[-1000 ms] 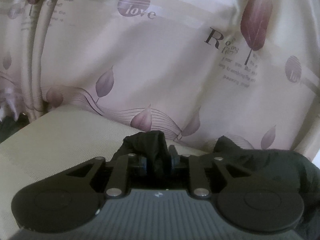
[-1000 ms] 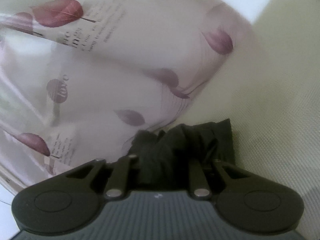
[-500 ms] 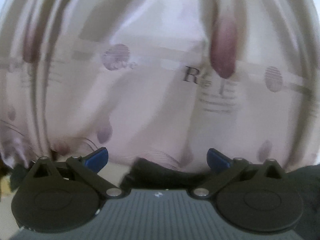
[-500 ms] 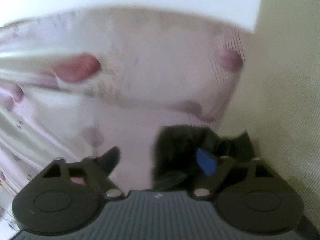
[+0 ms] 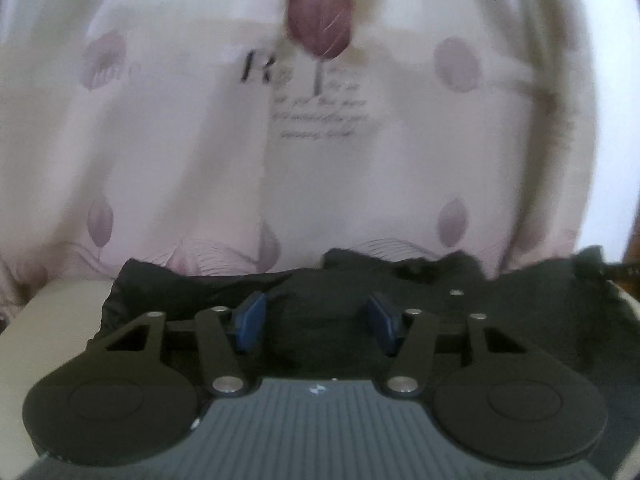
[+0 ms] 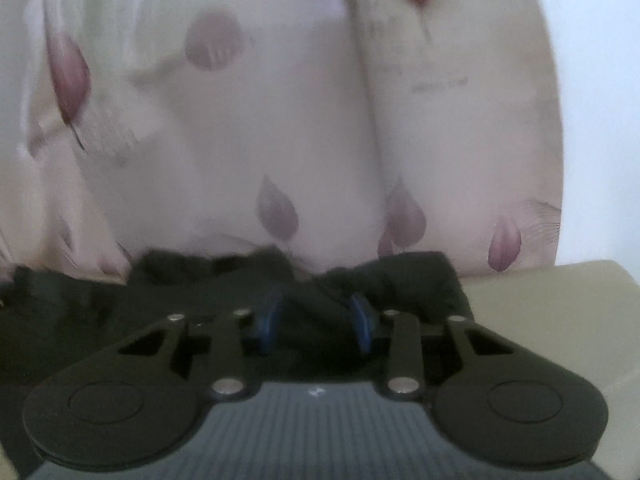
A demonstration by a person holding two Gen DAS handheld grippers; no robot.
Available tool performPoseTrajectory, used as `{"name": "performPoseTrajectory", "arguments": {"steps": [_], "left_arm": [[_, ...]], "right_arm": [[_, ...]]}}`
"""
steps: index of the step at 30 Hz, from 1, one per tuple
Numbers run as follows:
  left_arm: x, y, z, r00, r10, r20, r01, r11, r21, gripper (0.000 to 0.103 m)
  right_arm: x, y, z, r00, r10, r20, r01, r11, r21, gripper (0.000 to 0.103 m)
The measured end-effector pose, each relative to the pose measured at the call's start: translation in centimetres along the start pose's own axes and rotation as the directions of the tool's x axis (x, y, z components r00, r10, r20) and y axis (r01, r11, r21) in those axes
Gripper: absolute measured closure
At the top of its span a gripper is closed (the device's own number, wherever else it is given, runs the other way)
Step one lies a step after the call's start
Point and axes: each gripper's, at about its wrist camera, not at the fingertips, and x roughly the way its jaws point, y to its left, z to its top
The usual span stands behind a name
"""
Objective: Fold large clothes
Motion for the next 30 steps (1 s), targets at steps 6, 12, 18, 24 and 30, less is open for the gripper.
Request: {"name": "performPoseTrajectory", "arguments": {"steps": [6, 12, 18, 24, 30], "left_arm": [[5.2, 5.0, -1.4, 0.99, 0.05, -0.135, -0.077, 0.977, -0.2, 0.047], [6.7, 4.9, -3.7, 0.984, 0.093, -0.155, -0.119, 0.978, -0.169, 0.05], [7.5, 5.6, -5.5, 0.986, 0.074, -0.149, -0.107, 0.968, -0.226, 0.05], [7.7, 6.4, -6.5, 0.987, 0.044, -0.157, -0.084, 0.962, -0.258, 0.05], [8.2, 6.7, -6.6, 0.984, 0.042, -0.174, -0.091, 0.955, -0.282, 0.05]], "right_arm": [[5.3, -3.2, -1.3, 0.991, -0.002, -0.132, 0.023, 0.987, 0.16, 0.068], [8.2, -4.3, -2.7, 0.971, 0.059, -0.23, -0.009, 0.976, 0.216, 0.068], [8.5, -4.8, -4.3, 0.975, 0.087, -0.207, -0.032, 0.966, 0.256, 0.069], [7.9, -5.1, -5.0, 0.978, 0.104, -0.183, -0.05, 0.96, 0.274, 0.069], [8.2, -5.1, -4.5, 0.975, 0.102, -0.196, -0.044, 0.96, 0.277, 0.069]]}}
